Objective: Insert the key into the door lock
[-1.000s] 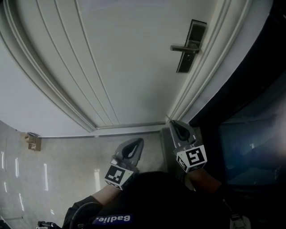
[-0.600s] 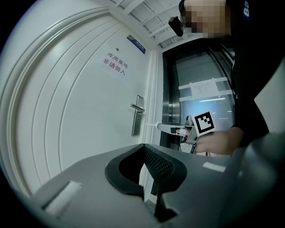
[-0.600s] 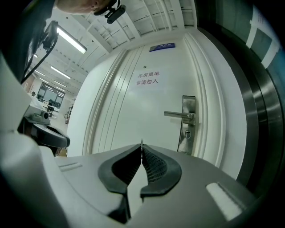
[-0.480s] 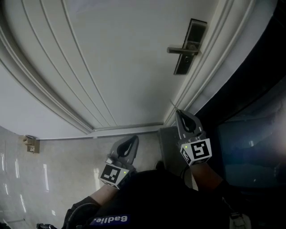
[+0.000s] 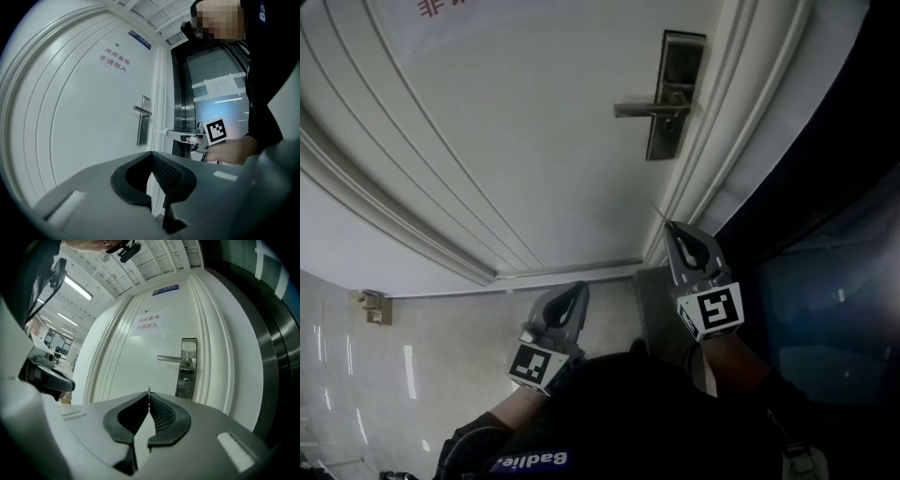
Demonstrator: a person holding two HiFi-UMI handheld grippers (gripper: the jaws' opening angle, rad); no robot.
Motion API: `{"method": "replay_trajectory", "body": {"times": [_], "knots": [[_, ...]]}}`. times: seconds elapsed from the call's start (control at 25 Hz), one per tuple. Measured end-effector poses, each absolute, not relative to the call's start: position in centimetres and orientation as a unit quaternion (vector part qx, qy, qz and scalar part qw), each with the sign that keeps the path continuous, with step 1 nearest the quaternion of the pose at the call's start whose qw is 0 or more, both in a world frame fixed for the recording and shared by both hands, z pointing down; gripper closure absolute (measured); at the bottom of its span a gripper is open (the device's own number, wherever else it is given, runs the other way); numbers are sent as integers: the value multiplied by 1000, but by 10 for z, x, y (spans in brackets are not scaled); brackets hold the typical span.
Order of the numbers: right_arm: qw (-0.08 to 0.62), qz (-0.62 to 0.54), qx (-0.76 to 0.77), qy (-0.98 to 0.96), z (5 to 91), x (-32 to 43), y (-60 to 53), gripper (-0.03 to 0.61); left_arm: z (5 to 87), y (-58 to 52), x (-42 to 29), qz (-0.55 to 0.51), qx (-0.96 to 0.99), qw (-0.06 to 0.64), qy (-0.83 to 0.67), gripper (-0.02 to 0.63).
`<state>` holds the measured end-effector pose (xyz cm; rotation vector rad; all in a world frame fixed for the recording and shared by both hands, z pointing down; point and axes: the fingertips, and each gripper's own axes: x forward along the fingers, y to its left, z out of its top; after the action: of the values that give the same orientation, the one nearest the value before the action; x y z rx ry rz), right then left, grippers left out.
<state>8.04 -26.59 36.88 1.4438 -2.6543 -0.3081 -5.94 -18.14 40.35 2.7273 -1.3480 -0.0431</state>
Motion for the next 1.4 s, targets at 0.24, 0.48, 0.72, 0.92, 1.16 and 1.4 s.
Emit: {"method": "replay_trajectory", "body": {"times": [0.24,0.48,0.72,0.92,1.16,1.4], "knots": [[73,-138,480,-863,361,94,-290,566,407,-192,-46,1,893,50,-448,598],[107,-187,483,-849,350,105,-324,566,413,-201,-42,7,887,59,-458,598],[115,-199,480,-847,350,110,-349,566,419,-207,-47,12,879,59,-472,598],[119,-208,478,-845,349,112,-363,565,419,-211,-47,12,875,64,-480,598],[143,-240,478,-833,349,113,-374,566,423,-213,-47,11,871,70,-486,598],[186,-282,483,-808,349,115,-384,566,425,-212,-46,8,871,74,-486,598]]}}
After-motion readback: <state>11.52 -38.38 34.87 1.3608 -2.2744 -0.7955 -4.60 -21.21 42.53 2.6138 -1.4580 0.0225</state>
